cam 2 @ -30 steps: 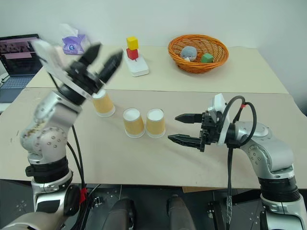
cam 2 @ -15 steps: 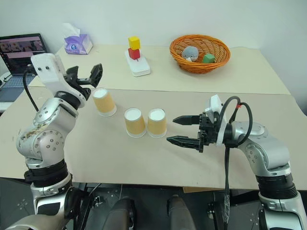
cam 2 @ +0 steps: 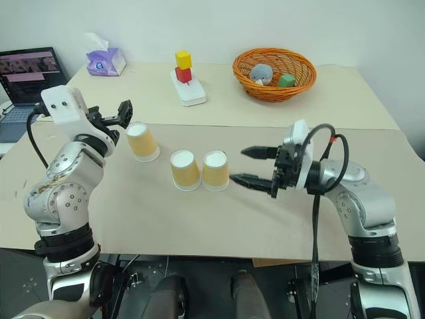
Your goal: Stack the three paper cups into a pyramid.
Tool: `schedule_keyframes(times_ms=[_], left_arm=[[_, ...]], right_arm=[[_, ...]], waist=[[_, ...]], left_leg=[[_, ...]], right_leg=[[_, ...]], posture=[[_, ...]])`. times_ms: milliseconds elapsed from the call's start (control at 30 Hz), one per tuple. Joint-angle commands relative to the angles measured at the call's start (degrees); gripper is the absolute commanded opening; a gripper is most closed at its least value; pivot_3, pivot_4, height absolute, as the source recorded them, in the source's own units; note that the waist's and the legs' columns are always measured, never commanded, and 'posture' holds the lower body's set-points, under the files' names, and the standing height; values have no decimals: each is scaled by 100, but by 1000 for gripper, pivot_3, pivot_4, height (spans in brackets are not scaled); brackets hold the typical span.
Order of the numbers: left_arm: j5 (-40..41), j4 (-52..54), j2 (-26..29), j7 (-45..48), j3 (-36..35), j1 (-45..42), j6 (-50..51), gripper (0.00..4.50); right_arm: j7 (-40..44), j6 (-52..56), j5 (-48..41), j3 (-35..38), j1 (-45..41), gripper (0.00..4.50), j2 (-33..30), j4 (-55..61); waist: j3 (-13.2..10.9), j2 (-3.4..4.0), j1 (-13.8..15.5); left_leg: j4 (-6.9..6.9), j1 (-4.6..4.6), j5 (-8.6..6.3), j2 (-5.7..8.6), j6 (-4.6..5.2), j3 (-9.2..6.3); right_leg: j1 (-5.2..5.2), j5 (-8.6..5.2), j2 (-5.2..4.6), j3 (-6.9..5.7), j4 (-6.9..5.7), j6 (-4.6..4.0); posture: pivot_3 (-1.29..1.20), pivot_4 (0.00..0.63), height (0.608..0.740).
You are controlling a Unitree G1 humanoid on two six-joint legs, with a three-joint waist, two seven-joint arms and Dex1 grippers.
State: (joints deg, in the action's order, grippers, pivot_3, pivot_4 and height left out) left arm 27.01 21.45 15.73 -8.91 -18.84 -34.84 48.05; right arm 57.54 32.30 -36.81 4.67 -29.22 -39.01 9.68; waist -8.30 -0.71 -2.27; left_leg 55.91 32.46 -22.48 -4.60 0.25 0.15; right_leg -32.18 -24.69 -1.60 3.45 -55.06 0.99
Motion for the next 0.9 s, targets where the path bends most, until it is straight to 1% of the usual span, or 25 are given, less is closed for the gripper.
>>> schedule_keyframes(times_ms=[33, 167, 333, 433, 700, 900], left_arm=[[-16, 145, 3, -26, -73, -11, 56, 4430], [0, 144, -49, -41, -58, -32, 139, 4430], [186, 261, -244, 32, 51, -58, 317, 4430], [133, 285, -289, 13, 80, -45, 351, 4430], [-249, 95, -231, -153, 177, 61, 291, 4430], [-475, -65, -247, -61, 369, 153, 232, 4430]], right_arm=[[-63, -254, 49, 268, -75, 4500, -39, 62], [-45, -285, 75, 275, -62, 4500, -59, 69], [-38, -260, 34, 247, -24, 4500, -40, 164], [-49, -241, 13, 242, -4, 4500, -28, 215], [-66, -195, -43, 273, 85, 4500, -31, 244], [-88, -161, -83, 296, 102, 4500, -36, 275]], waist=[[0, 0, 18], [0, 0, 17], [0, 0, 13], [0, 0, 13], [0, 0, -2], [0, 0, 2]], left_leg=[[0, 3, 0, 1, 0, 0], [0, 5, 1, 9, -2, -1], [0, 4, 2, 10, -3, -1], [0, 6, 2, 10, -3, -1], [0, 4, 2, 10, -3, -2], [0, 4, 2, 11, -3, -2]], right_leg=[[-2, 0, -2, 0, 0, 0], [-2, 0, -12, -1, 0, 0], [-1, 0, -11, -1, -2, 1], [-1, 0, -11, -1, -2, 1], [-1, 0, -11, -1, -3, 1], [-1, 0, -11, -1, -3, 1]], posture=[[0, 150, 658], [0, 150, 658], [0, 150, 658], [0, 150, 658], [0, 150, 658], [0, 150, 658]])
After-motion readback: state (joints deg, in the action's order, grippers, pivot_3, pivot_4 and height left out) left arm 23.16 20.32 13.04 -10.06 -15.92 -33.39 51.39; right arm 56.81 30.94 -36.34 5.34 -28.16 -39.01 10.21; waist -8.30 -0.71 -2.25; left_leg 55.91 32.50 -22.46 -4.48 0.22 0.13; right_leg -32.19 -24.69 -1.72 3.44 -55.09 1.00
